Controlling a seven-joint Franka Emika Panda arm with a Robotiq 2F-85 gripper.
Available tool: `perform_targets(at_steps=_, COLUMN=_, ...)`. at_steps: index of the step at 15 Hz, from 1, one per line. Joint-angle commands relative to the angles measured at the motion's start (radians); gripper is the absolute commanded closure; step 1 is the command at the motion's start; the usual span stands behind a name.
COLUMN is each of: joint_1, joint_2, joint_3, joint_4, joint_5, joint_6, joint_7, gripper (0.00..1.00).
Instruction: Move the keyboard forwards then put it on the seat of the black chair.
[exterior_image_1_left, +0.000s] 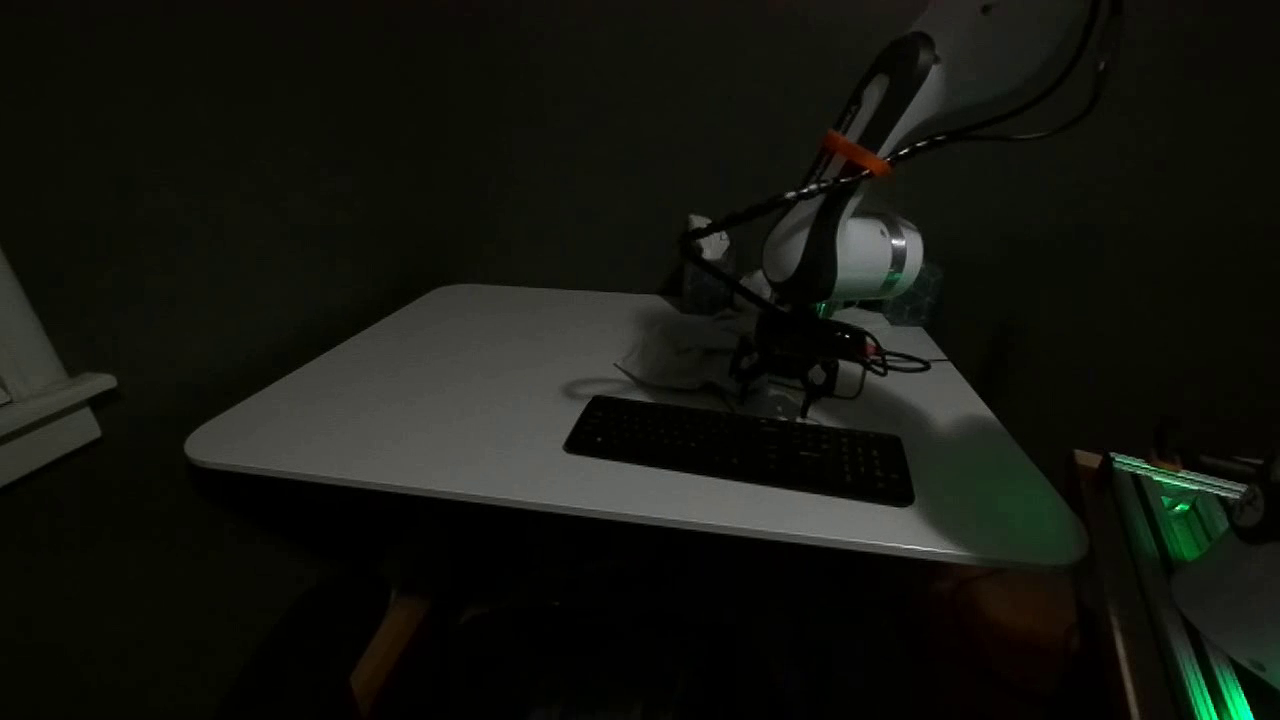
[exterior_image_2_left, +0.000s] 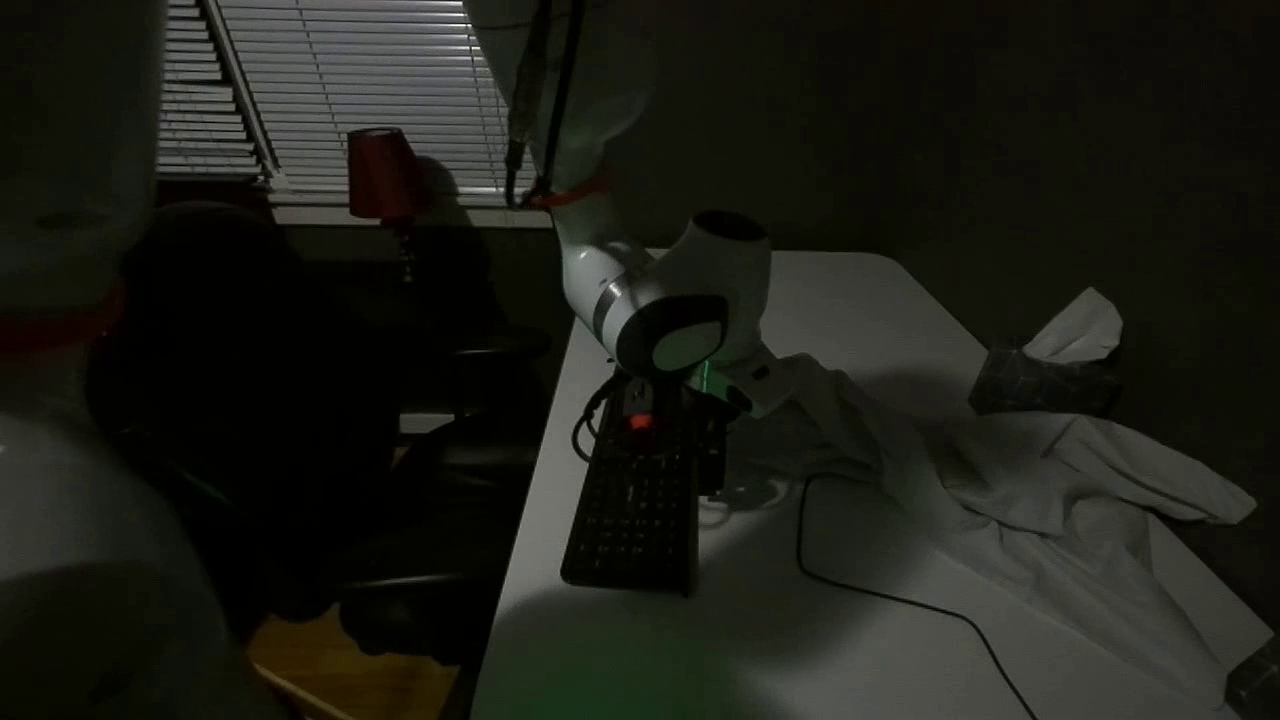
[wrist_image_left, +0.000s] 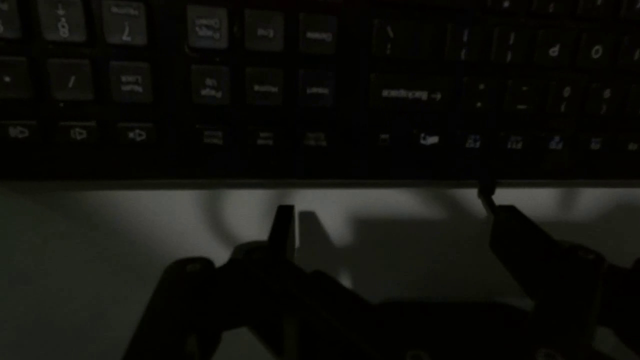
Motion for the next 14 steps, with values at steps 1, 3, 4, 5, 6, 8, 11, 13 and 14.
perform_targets(at_steps=1, joint_1=0.027, joint_2=0.089, joint_3=-0.013, joint_4=0.06, joint_5=0.029, joint_6=0.026, joint_7=0.006, gripper=0.0)
perform_targets(at_steps=3, joint_1=0.036, joint_2=0.111, joint_3=-0.013, joint_4=0.083, joint_5=0.025, joint_6=0.014, joint_7=0.01, gripper=0.0)
perform_targets(at_steps=4, joint_1=0.041, joint_2=0.114, joint_3=-0.01, joint_4=0.089, joint_5=0.025, joint_6=0.012, joint_7=0.01, gripper=0.0)
perform_targets(at_steps=5, joint_1=0.041, joint_2=0.112, joint_3=-0.007, joint_4=0.092, joint_5=0.028, joint_6=0.005, joint_7=0.009, gripper=0.0)
perform_targets(at_steps=6, joint_1=0.054, joint_2=0.11, joint_3=-0.015, joint_4=0.092, joint_5=0.025, joint_6=-0.003, joint_7=0.021, gripper=0.0)
perform_targets(at_steps=8, joint_1=0.062, joint_2=0.103, joint_3=-0.012, joint_4=0.094, joint_5=0.029, joint_6=-0.035, joint_7=0.037, gripper=0.0)
perform_targets(at_steps=11, joint_1=0.084, joint_2=0.105, joint_3=-0.017, joint_4=0.087, joint_5=0.02, joint_6=-0.055, joint_7=0.06, gripper=0.0)
perform_targets(at_steps=13, joint_1=0.093, joint_2=0.111, joint_3=-0.016, joint_4=0.087, joint_5=0.019, joint_6=-0.074, joint_7=0.072, gripper=0.0)
perform_targets(at_steps=14, joint_1=0.098, joint_2=0.111, joint_3=-0.017, joint_4=0.087, joint_5=0.017, joint_6=-0.088, joint_7=0.081, gripper=0.0)
